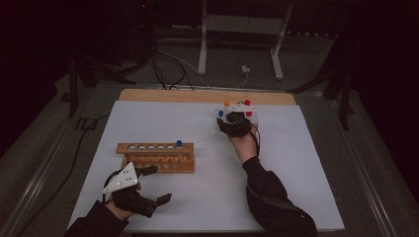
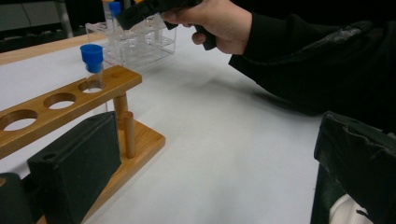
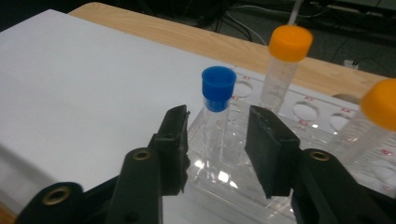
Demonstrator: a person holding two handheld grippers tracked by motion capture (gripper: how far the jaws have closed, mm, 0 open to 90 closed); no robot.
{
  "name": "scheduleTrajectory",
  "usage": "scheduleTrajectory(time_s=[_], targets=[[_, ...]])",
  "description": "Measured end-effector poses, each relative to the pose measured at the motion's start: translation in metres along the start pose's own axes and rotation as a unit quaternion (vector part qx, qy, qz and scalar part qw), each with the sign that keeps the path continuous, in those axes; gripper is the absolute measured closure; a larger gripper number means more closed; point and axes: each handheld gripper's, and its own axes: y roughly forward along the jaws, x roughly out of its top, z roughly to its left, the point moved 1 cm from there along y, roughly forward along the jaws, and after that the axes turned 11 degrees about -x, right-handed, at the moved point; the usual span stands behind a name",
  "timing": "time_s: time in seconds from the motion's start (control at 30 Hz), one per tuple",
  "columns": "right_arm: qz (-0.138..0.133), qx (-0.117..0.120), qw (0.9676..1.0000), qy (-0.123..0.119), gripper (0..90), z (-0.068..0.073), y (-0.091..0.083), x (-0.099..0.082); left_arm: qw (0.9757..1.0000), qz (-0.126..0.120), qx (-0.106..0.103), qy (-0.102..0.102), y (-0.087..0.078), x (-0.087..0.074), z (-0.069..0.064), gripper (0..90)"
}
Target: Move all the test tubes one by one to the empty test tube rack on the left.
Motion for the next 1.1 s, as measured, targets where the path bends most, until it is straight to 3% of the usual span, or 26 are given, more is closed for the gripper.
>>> scheduleTrajectory(time_s=[0.43, 0.63, 0.87, 1.1], targets=[[0.011, -0.010, 0.9999, 0.006, 75.1, 0.002, 0.013, -0.003, 1.0000, 0.005, -0.004, -0.002, 0.000, -0.001, 0.002, 1.4], [0.010, -0.015, 0.9998, -0.003, 76.4, 0.006, 0.013, -0.002, 1.0000, 0.004, -0.006, -0.003, 0.000, -0.001, 0.002, 1.4], [0.005, -0.012, 0.9999, -0.010, 76.5, 0.004, 0.006, 0.006, 1.0000, 0.005, -0.005, -0.006, 0.000, 0.000, 0.002, 1.3], [-0.014, -0.013, 0.9996, -0.021, 76.6, 0.003, -0.012, 0.020, 0.9999, 0.007, -0.008, -0.007, 0.000, 0.000, 0.003, 1.4]])
